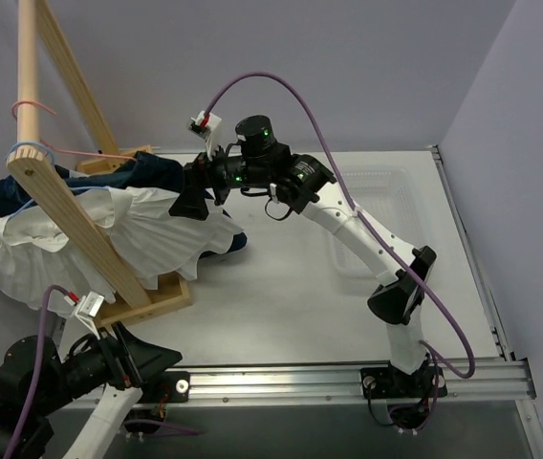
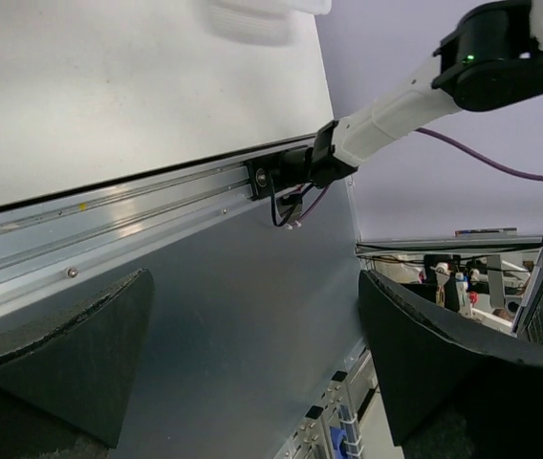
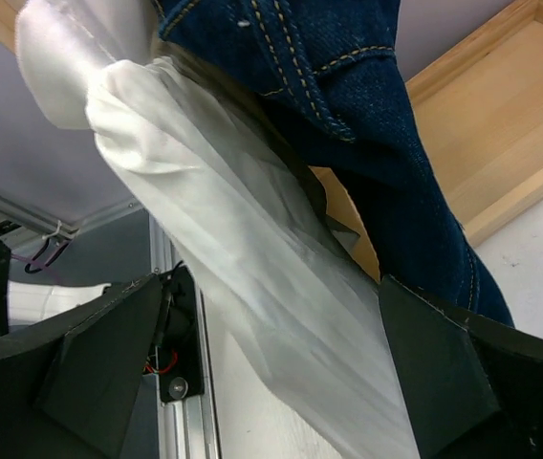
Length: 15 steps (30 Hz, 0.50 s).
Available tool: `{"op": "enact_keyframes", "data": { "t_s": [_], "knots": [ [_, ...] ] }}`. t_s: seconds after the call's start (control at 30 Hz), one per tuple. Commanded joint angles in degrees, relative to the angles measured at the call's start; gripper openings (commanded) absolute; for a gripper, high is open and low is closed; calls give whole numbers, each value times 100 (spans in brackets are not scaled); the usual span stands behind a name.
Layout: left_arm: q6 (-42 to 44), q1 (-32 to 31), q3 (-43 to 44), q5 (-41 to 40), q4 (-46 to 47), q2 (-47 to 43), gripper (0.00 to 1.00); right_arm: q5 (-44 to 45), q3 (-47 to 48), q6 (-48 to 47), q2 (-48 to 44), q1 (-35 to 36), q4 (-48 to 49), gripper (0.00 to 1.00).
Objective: Remove the skirt from the hanger
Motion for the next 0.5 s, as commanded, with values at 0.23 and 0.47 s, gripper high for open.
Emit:
{"op": "enact_keyframes", "data": {
  "t_s": [0.23, 0.47],
  "knots": [
    [331, -20, 609, -60, -447, 156, 98, -520, 563, 149, 504, 51, 589, 76],
    [261, -90, 469, -78, -359, 42, 98, -520, 677, 281, 715, 429, 590, 62]
  ]
}}
